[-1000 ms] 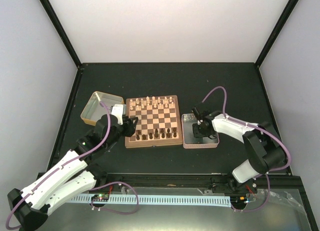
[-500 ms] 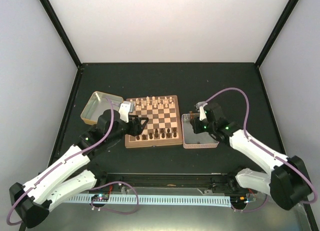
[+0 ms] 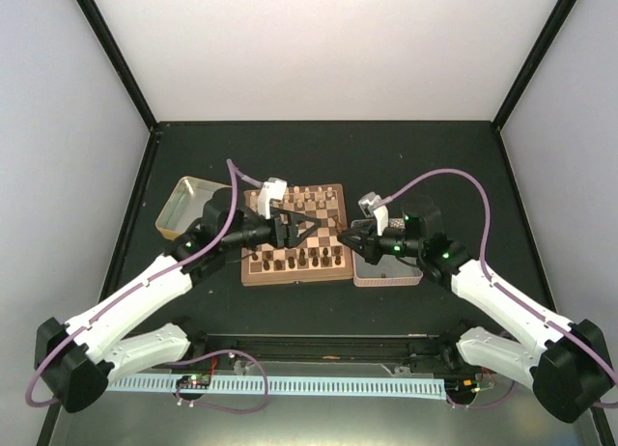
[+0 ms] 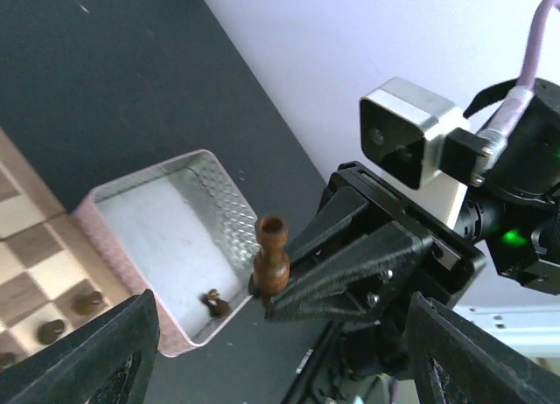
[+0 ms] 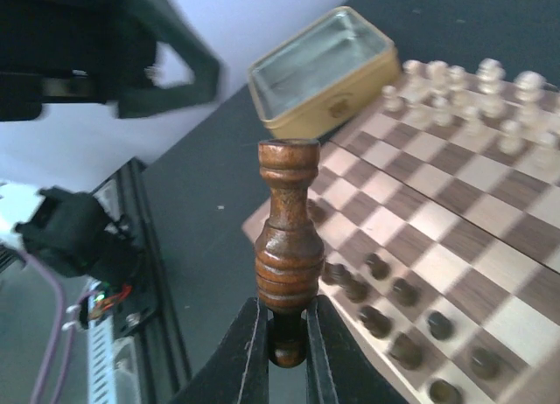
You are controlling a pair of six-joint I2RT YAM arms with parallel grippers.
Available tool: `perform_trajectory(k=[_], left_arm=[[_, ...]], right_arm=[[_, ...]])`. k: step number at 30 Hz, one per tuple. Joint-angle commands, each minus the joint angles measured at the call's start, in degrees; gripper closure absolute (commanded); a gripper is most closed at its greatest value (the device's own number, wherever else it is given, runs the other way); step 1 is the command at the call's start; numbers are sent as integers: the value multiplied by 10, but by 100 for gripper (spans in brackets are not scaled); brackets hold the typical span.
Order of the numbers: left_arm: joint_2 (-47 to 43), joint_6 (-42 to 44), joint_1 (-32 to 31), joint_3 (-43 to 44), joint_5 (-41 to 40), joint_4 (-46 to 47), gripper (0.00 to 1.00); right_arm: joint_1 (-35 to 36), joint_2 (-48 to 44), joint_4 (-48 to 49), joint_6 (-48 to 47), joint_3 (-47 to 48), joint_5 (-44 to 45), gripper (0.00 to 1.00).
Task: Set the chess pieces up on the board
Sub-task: Pick up the chess piece from the storage box.
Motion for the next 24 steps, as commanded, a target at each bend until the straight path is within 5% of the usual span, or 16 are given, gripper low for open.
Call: perform_trajectory(k=[1, 5, 19, 24], left_arm=[[45, -21, 3, 43, 111, 46, 20], [76, -11, 4, 60, 150, 29, 24], [68, -3, 13, 47, 138, 20, 96], [56, -10, 16, 49, 129, 25, 98]], right_arm=[[24, 15, 5, -38, 47, -75, 91], [43, 36, -13, -57, 74, -90, 91], [53, 57, -25, -58, 100, -90, 85], [53, 32, 13, -14, 91, -67, 68]])
